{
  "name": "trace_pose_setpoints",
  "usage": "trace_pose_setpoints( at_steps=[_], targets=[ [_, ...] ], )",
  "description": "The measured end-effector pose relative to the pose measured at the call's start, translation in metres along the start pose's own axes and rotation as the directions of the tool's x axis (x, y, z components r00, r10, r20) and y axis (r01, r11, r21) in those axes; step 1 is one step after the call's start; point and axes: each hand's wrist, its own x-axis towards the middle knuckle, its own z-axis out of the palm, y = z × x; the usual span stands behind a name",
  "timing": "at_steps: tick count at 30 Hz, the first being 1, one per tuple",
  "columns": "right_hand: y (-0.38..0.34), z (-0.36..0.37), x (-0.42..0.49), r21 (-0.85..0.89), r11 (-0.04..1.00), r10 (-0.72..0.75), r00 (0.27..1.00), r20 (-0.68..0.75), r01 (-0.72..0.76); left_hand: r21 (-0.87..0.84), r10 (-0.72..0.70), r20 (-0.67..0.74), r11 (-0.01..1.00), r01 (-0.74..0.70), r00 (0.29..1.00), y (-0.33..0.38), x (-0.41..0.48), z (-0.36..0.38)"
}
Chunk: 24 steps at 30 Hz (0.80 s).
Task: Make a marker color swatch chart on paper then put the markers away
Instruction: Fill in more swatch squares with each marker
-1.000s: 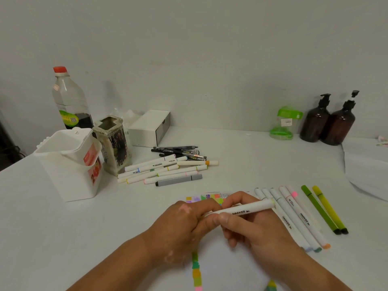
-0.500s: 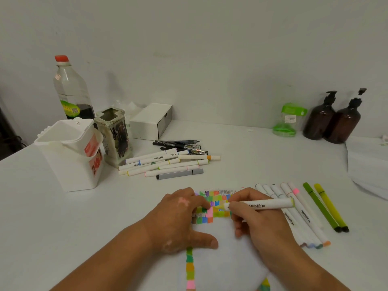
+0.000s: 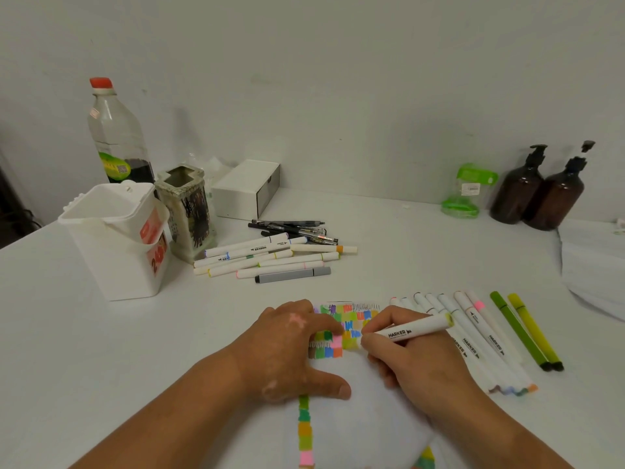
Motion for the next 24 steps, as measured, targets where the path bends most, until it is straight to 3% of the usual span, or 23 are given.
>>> trace_pose_setpoints(
  at_steps=[24],
  targets=[
    [-0.0032, -0.0024, -0.0006, -0.065, 0.998, -0.008, 1.000, -0.007, 0.008, -0.019, -0.011, -0.004, 1.000, 0.011, 1.000, 0.0007, -0.0002, -0.0013]
  ],
)
